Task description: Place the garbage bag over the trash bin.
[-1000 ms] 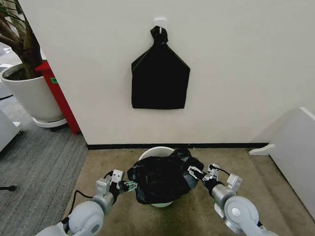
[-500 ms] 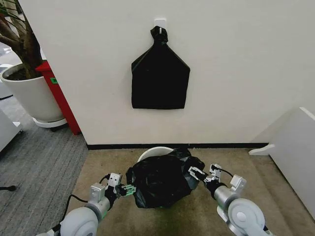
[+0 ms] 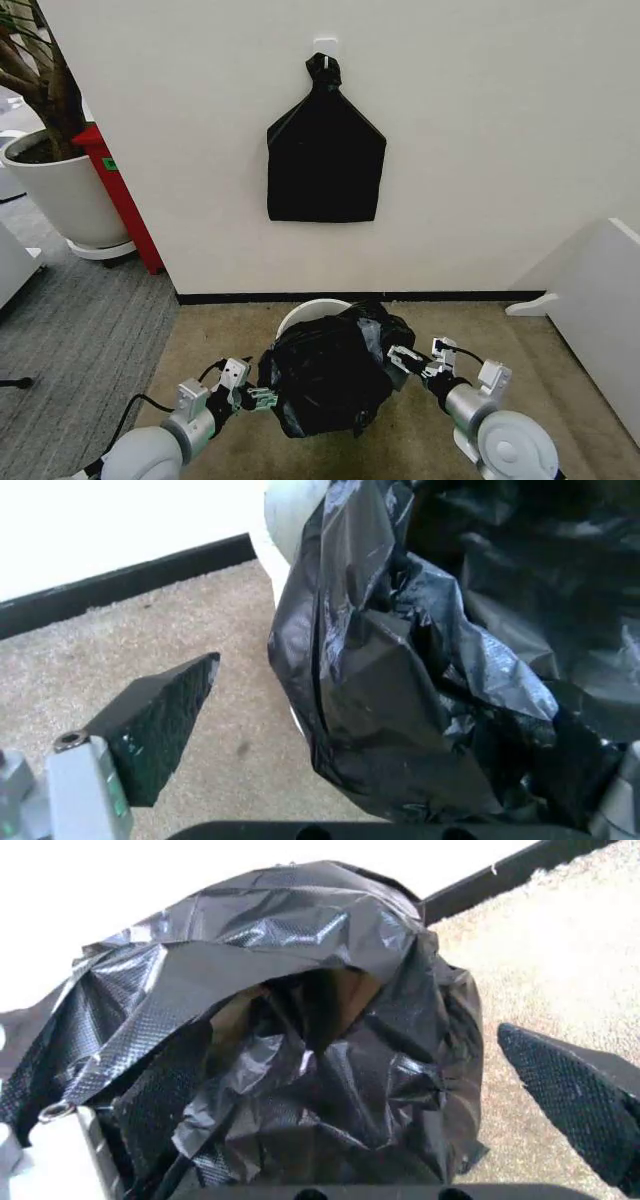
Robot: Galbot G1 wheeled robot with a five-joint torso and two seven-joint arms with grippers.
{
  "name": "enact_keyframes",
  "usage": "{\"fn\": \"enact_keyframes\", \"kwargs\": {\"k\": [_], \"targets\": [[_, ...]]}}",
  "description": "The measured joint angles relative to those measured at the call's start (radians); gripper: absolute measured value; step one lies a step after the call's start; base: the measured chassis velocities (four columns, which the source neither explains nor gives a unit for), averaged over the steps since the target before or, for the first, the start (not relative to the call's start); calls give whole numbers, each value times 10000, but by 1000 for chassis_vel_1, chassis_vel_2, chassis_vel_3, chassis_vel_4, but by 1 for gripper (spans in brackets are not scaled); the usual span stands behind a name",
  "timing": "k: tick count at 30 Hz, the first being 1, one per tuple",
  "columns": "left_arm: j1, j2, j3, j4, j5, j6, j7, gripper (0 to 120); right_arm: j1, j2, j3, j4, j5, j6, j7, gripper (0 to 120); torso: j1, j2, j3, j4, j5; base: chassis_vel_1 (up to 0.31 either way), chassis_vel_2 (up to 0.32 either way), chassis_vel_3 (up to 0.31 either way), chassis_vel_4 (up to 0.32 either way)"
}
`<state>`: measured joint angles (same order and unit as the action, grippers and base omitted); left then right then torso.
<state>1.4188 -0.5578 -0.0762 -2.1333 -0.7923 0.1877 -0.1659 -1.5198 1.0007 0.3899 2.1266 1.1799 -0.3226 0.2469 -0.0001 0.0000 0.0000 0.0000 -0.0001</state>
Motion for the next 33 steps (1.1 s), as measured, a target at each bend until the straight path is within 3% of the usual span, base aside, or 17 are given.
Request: {"fn": "enact_keyframes", "kwargs": {"k": [6,11,22,28,33], "targets": [[-162,69,-24,5,-183,-17,-107,100,-143,-26,36,103,-756,7,287,100,0,0,0,0,0,0,0,0,0],[-622,53,-25,204,-424,-8,-265,100,-148,-93,-202,293,-2331,32,1292,100,0,0,1,0,0,0,0,0,0],[-910,147,-77,781,-518,-99,50,100,-588,-144,-146,864,-3108,-189,2178,100,0,0,1,1,0,0,0,0,0],[-663,127,-45,693,-242,-359,763,100,-1486,-19,444,1154,-2952,-176,656,100,0,0,0,0,0,0,0,0,0],[-458,133,86,718,745,-776,1466,100,-1958,-35,1030,628,-4294,-281,-1751,100,0,0,0,0,3,0,0,0,0]]}}
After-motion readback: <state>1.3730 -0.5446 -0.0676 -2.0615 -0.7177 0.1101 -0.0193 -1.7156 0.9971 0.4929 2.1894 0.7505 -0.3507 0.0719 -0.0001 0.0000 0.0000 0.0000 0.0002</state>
